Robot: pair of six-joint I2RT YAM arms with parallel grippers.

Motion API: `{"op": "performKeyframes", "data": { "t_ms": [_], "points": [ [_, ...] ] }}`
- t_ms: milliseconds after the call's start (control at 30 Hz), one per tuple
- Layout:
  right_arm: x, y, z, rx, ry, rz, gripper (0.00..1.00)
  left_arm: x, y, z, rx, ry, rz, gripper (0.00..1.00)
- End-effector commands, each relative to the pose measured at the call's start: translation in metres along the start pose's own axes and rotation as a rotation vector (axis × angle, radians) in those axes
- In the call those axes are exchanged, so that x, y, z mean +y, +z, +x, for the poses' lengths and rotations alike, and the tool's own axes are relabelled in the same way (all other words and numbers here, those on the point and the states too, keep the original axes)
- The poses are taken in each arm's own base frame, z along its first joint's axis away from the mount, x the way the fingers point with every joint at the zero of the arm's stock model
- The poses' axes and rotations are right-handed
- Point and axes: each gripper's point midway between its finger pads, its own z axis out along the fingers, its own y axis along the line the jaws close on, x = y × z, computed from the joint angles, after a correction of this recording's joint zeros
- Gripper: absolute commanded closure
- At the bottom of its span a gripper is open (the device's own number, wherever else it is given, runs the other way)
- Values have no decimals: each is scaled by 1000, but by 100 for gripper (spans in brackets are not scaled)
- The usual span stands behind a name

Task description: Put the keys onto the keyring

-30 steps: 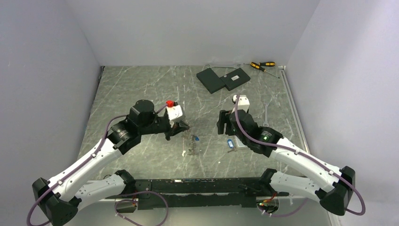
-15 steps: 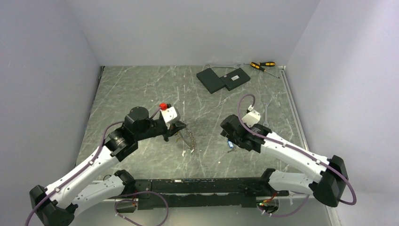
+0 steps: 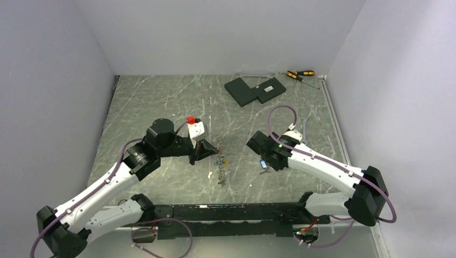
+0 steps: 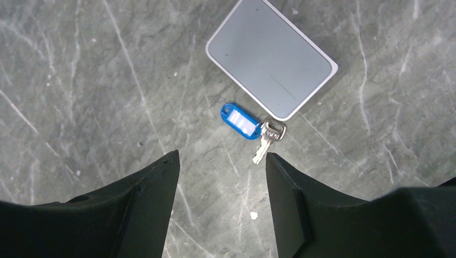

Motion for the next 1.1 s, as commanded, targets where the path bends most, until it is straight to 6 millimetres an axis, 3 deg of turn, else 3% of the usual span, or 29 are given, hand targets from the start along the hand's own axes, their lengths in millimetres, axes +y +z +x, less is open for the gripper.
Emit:
{"op": "performKeyframes", "data": {
  "t_ms": [0,267,800,1067],
  "points": [
    [-10,8,0,-22,72,23,37,-19,-9,-38,-133,131,86,100],
    [-13,30,0,-22,127,40,38,-17,-7,-36,-115,141,81,100],
    [-16,61,41,131,213,103,49,-9,-5,-30,-101,134,43,100],
    [-28,73,45,141,223,139,53,-8,-4,-30,-97,137,41,100]
  ]
}}
